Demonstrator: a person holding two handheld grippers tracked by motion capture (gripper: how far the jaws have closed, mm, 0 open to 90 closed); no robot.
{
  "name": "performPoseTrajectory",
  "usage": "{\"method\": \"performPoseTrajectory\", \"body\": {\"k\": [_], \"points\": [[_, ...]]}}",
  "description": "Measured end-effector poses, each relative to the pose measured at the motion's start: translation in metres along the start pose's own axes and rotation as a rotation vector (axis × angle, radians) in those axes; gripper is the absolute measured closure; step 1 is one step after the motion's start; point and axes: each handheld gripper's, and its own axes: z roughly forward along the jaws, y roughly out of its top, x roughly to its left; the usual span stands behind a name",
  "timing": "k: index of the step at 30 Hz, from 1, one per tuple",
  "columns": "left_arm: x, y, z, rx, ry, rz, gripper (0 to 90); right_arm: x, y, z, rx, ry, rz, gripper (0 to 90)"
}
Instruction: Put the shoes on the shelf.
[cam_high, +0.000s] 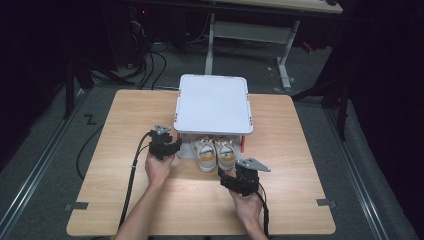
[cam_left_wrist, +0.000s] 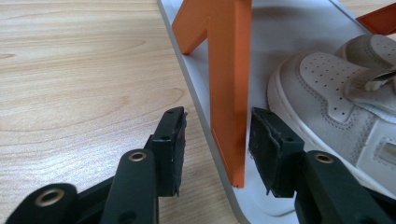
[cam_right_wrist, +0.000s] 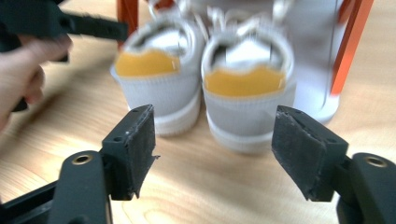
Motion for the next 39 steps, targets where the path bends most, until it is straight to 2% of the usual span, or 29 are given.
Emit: {"method": "performPoseTrajectory", "body": {"k": [3, 7, 11, 13, 14, 15, 17, 20, 23, 25, 29, 32, 37, 39], "points": [[-0.002, -0.001, 0.003, 0.013, 0.012, 0.018, 56.5, 0.005, -0.006, 0.008, 0.003, -0.042, 0.031, 28.1], [-0.003, -0.003, 0.006, 0.026, 0.027, 0.029, 59.3, 0.017, -0.010, 0.018, -0.014, -0.071, 0.025, 25.4], [-0.006, -0.003, 0.007, 0.023, 0.019, 0.037, 64.4, 0.021, -0.009, 0.021, -0.027, -0.087, 0.036, 25.6], [-0.010, 0.000, 0.011, 0.074, 0.017, 0.075, 67.8, 0.023, -0.009, 0.023, -0.028, -0.091, 0.043, 25.6], [-0.013, 0.002, 0.013, 0.080, 0.033, 0.101, 69.6, 0.023, -0.009, 0.024, -0.029, -0.087, 0.039, 26.9], [-0.014, 0.003, 0.013, 0.084, 0.056, 0.111, 71.0, 0.024, -0.009, 0.024, -0.031, -0.085, 0.040, 28.2], [-0.010, 0.004, 0.013, 0.083, 0.025, 0.058, 73.9, 0.023, -0.008, 0.026, -0.039, -0.080, 0.052, 29.6], [-0.011, 0.004, 0.013, 0.081, 0.034, 0.073, 74.4, 0.024, -0.007, 0.029, -0.045, -0.088, 0.049, 30.5], [-0.009, 0.003, 0.013, 0.079, 0.021, 0.053, 74.7, 0.026, -0.003, 0.033, -0.035, -0.103, 0.023, 30.5], [-0.009, 0.003, 0.012, 0.081, 0.021, 0.053, 74.8, 0.026, 0.000, 0.036, -0.031, -0.086, 0.025, 30.9], [-0.009, 0.004, 0.011, 0.084, 0.012, 0.059, 75.3, 0.030, 0.003, 0.043, -0.029, -0.093, 0.003, 31.5], [-0.008, 0.003, 0.010, 0.087, 0.010, 0.069, 75.4, 0.032, 0.007, 0.049, -0.026, -0.086, 0.003, 31.9], [-0.008, 0.003, 0.009, 0.082, 0.006, 0.051, 75.9, 0.035, 0.017, 0.064, -0.014, -0.071, -0.002, 31.6], [-0.008, 0.002, 0.008, 0.079, 0.003, 0.049, 76.2, 0.036, 0.020, 0.070, -0.011, -0.067, -0.020, 31.4]]}}
